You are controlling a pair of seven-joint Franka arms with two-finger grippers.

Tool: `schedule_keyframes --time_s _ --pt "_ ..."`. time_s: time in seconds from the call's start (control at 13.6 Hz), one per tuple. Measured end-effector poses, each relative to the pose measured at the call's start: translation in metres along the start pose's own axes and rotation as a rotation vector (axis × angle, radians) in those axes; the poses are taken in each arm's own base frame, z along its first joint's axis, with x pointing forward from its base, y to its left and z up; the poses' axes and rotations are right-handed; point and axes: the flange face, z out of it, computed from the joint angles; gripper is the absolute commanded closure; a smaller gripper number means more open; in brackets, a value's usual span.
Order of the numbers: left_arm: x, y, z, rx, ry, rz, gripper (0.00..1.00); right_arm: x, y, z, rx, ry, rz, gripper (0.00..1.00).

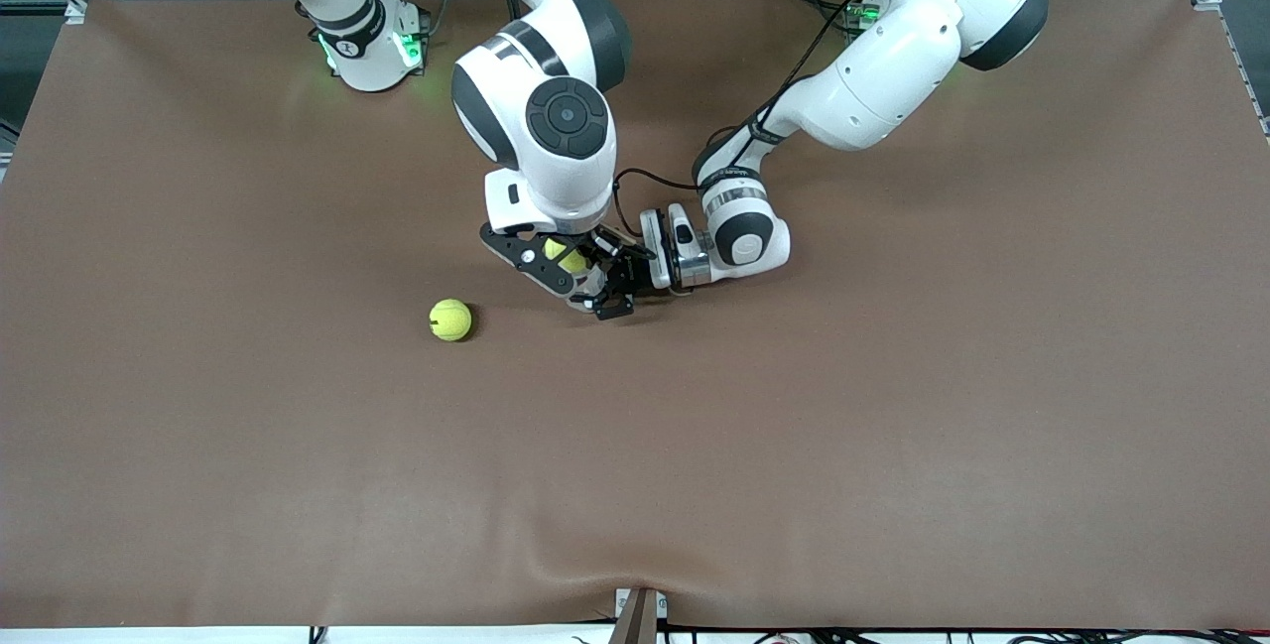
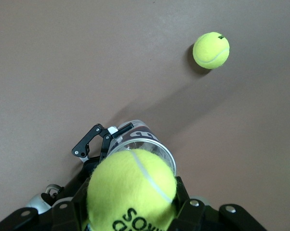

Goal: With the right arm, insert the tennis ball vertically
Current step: 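Hold the ball over the can's open end with the right gripper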

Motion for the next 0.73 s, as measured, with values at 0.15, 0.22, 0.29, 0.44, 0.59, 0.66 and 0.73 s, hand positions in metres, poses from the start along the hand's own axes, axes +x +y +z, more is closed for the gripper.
schedule_keyframes --time_s 0.15,0.22,0.29,0.44,0.59,0.66,0.73 --pt "0.000 0.003 0.002 -0.003 0.000 -0.001 0.34 0.000 -0.001 0.002 -0.003 -0.001 0.000 1.00" --pt "0.000 0.003 0.002 -0.003 0.000 -0.001 0.35 -0.001 -0.001 0.002 -0.004 -0.001 -0.001 1.00" --pt "0.000 0.003 0.002 -0.003 0.000 -0.001 0.34 -0.001 -0.001 0.003 -0.006 -0.001 -0.002 1.00" --pt "0.000 0.003 0.002 -0.003 0.000 -0.001 0.35 -0.004 0.000 0.004 -0.017 -0.004 -0.005 1.00" --pt "0.000 0.003 0.002 -0.003 -0.001 -0.001 0.34 -0.009 0.002 0.006 -0.044 -0.011 -0.003 1.00" --pt "0.000 0.003 0.002 -0.003 -0.001 -0.001 0.34 -0.011 0.003 0.007 -0.055 -0.013 0.002 1.00" --pt "0.000 0.003 0.002 -0.003 -0.001 -0.001 0.34 -0.012 0.003 0.007 -0.063 -0.014 0.003 1.00"
